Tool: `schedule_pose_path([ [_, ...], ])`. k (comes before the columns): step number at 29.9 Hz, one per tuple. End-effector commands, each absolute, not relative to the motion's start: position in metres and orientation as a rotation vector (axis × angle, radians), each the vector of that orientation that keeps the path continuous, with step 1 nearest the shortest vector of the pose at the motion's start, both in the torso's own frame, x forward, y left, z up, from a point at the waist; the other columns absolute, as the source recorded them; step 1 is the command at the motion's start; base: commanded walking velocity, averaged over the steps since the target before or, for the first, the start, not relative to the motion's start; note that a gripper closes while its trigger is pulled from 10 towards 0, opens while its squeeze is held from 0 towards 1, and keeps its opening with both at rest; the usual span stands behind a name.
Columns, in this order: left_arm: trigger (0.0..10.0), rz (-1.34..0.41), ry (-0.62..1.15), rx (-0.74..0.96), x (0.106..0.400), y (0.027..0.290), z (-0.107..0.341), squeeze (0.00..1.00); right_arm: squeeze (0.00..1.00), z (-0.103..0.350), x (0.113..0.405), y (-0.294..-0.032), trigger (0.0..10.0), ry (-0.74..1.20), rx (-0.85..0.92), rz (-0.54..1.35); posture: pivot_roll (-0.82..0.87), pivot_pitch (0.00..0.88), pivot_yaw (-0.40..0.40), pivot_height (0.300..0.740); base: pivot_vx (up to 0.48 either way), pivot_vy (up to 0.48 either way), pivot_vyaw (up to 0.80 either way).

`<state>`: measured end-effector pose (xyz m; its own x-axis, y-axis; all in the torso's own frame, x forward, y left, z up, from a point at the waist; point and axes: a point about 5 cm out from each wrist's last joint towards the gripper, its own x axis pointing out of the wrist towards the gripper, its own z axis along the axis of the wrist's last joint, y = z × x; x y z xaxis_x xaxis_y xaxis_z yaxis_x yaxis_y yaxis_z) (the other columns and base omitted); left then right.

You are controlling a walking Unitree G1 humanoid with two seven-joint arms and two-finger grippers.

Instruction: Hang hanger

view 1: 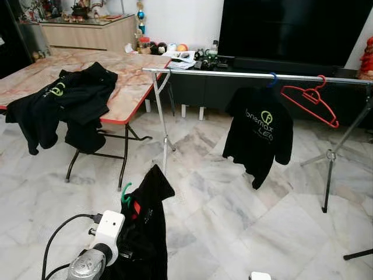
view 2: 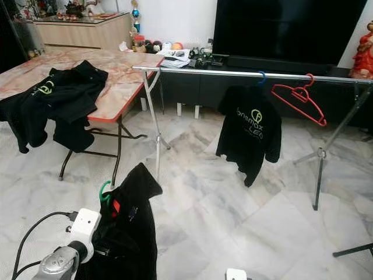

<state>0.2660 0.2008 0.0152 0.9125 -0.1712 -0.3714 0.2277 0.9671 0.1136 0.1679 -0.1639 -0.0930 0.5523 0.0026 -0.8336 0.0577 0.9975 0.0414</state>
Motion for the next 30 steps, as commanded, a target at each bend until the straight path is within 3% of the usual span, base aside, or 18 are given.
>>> schedule_pose_path([
  [1,10.0,-0.221,0.322,0.166,0.271,0.2,0.026,0.0,0.0,-0.094,0.165,-0.167,10.0,0.987,0.008,-0.048,0.08,0.0,0.045,0.74,0.368,0.0,0.0],
  [14,10.0,-0.265,0.312,0.162,0.267,0.192,0.03,0.0,0.0,-0.094,0.165,-0.168,10.0,0.983,-0.003,-0.083,0.11,0.0,0.048,0.74,0.391,0.0,0.0],
  [23,10.0,-0.301,0.32,0.172,0.267,0.189,0.031,0.0,0.0,-0.091,0.172,-0.162,10.0,0.972,0.002,-0.069,0.11,0.0,0.055,0.74,0.421,0.0,-0.8],
  [30,10.0,-0.314,0.305,0.173,0.271,0.184,0.038,0.0,0.0,-0.09,0.175,-0.161,10.0,0.949,0.021,-0.073,0.12,0.0,0.048,0.74,0.432,0.0,0.0],
])
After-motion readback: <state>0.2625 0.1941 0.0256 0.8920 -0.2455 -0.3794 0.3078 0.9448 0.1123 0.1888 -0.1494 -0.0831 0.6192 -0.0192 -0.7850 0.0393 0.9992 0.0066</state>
